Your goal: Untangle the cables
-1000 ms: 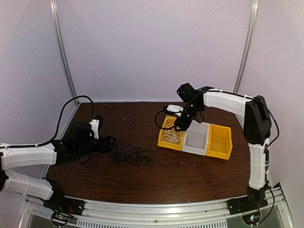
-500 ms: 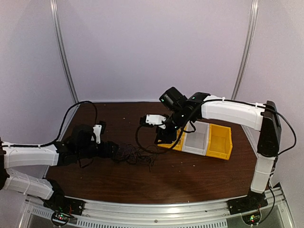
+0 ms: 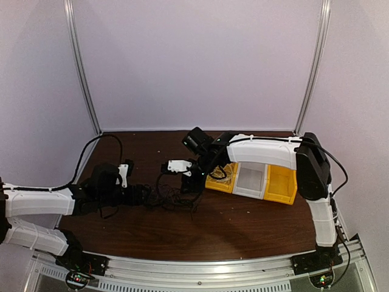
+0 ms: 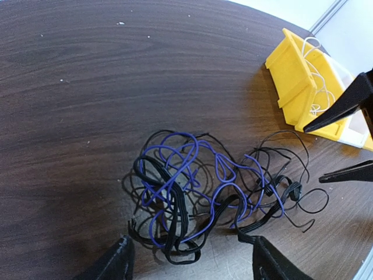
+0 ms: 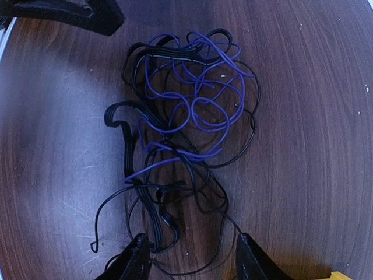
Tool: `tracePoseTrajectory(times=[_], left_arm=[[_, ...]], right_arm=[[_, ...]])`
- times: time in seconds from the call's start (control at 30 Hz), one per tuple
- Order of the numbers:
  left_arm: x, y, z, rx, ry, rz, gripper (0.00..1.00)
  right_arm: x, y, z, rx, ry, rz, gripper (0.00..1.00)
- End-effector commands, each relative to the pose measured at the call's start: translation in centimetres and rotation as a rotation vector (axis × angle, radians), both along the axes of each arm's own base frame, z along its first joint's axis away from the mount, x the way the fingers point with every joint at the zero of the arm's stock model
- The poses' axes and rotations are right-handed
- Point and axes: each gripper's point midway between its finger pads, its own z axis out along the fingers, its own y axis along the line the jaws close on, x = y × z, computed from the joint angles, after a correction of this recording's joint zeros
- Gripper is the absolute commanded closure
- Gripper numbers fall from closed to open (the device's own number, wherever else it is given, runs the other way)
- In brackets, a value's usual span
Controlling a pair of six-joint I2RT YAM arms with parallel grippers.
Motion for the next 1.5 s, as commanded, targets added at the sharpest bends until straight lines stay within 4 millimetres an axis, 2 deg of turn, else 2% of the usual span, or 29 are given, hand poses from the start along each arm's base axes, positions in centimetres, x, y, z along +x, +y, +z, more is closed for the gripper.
tracePoseTrajectory(times=[0.0,0.1,0.33,0.43,0.53,0.6,0.63,0.73,0.83,0.9,0.97,1.03,1.2,1.33,1.4,1.47], left_arm=[[0.2,-0.3,0.8,-0.039,-0.024,0.005,0.30],[0.2,-0.2,0.9,-0.038,-0.026,0.011,0.30],[0.2,0.0,0.9,-0.038,-0.026,0.022,0.30],[0.2,0.0,0.9,-0.039,-0.027,0.024,0.30],[0.2,0.1,1.0,-0.040,-0.030,0.025,0.30],[0.2,0.0,1.1,-0.044,-0.033,0.022,0.30],[0.2,-0.1,1.3,-0.046,-0.039,0.015,0.30],[0.1,-0.9,3.0,-0.083,-0.109,-0.036,0.33],[-1.9,-3.5,7.7,-0.119,-0.329,-0.160,0.34],[-3.3,-4.3,10.9,-0.139,-0.479,-0.197,0.33],[-4.1,-4.3,13.0,-0.185,-0.571,-0.214,0.32],[-4.6,-4.5,14.2,-0.215,-0.632,-0.237,0.32],[-3.9,-5.5,15.7,-0.226,-0.733,-0.242,0.32],[-2.1,-7.8,17.1,-0.221,-0.796,-0.244,0.33],[-0.3,-9.0,16.4,-0.181,-0.777,-0.207,0.37],[1.6,-9.5,14.5,-0.139,-0.745,-0.148,0.43]], right_arm=[[0.7,2.1,0.2,0.061,0.032,0.010,0.49],[0.9,2.8,-0.1,0.071,0.047,0.011,0.52],[1.3,3.2,-1.2,0.060,0.050,0.006,0.76],[1.4,3.3,-1.4,0.059,0.049,0.000,0.81],[1.7,3.5,-1.3,0.067,0.044,-0.008,0.92],[1.6,3.6,-0.6,0.078,0.047,-0.008,1.00],[1.6,3.7,0.0,0.087,0.047,-0.006,1.00],[1.0,3.8,3.4,0.137,0.045,-0.003,1.00],[0.1,3.7,8.9,0.236,0.043,0.001,1.00],[-0.7,3.5,12.7,0.303,0.038,0.002,1.00],[-1.4,3.2,16.0,0.364,0.034,0.006,1.00],[-2.1,2.9,18.9,0.413,0.030,0.013,1.00],[-3.9,2.1,25.1,0.524,0.023,0.050,1.00],[-4.9,1.3,29.5,0.598,-0.012,0.077,1.00],[-5.5,0.9,31.4,0.631,-0.029,0.093,1.00],[-6.0,0.3,33.0,0.663,-0.056,0.103,1.00]])
